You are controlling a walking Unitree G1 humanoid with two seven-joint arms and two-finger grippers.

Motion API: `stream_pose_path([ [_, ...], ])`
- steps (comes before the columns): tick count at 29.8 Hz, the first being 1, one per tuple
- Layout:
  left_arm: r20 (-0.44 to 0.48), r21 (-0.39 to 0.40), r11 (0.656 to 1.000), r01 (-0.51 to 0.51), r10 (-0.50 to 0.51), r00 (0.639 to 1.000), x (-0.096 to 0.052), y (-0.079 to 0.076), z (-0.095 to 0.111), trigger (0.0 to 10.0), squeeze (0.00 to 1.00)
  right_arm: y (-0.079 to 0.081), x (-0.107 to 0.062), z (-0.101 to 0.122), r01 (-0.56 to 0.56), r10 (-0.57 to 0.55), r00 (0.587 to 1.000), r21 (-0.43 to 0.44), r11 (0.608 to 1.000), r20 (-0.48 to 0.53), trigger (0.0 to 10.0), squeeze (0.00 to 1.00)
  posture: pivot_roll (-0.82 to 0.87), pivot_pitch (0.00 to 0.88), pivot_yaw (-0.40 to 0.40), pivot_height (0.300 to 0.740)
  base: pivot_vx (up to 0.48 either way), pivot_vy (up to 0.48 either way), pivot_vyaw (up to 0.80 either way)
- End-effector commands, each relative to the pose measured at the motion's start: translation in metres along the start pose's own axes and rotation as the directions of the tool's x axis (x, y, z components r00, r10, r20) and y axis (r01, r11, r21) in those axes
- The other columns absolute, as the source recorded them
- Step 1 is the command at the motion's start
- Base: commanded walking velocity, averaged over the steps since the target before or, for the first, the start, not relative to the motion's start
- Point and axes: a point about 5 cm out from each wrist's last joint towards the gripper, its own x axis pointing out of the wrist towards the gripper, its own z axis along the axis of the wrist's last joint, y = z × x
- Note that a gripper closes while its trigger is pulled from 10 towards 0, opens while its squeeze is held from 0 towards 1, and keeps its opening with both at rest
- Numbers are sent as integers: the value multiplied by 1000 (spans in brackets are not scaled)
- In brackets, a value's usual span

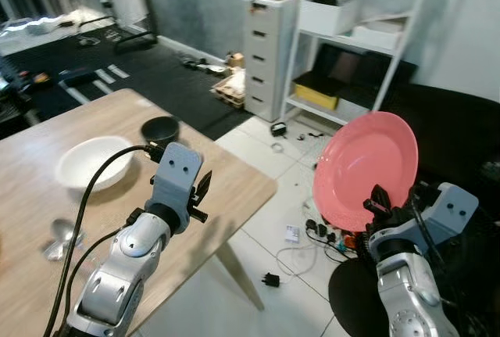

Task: Setting the table

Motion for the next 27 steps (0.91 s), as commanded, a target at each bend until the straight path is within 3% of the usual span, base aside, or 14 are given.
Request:
stream_pose_path([
  [1,-28,12,1000,-5,5,1000,-1,2,-6,10000,0,1,-1,-2,-2,2,1000,-1,1000,-8,10000,0,56,85,123,740,0,0,-800],
  [15,-25,7,1000,10,-10,1000,0,-2,-6,10000,0,-7,-4,-13,9,-12,999,-69,998,-42,10000,0,55,83,121,740,0,0,-800],
  [21,23,-49,997,65,-64,998,0,-14,-5,10000,0,-16,-11,-25,9,-19,997,-127,992,-77,10000,0,48,75,114,740,0,0,-800],
  [27,19,-72,993,90,-89,996,2,-23,-14,10000,0,-21,-14,-29,9,-20,996,-123,992,-87,10000,0,39,70,110,740,0,0,-800],
])
